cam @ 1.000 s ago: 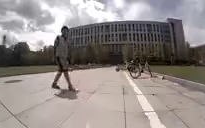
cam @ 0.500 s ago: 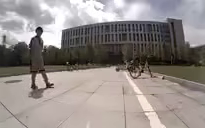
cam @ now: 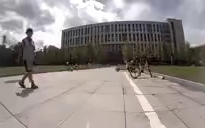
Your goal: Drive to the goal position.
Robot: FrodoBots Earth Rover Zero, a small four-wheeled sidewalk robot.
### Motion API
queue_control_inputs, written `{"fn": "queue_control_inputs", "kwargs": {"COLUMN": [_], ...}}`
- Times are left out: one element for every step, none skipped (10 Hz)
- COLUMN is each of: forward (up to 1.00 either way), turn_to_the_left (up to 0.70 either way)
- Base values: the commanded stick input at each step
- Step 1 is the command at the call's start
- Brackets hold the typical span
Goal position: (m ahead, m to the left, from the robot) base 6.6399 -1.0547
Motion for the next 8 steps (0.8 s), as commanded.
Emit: {"fn": "queue_control_inputs", "kwargs": {"forward": [0.0, 0.0, 0.0, 0.0, 0.0, 0.0, 0.0, 0.0], "turn_to_the_left": [0.0, 0.0, 0.0, 0.0, 0.0, 0.0, 0.0, 0.03]}}
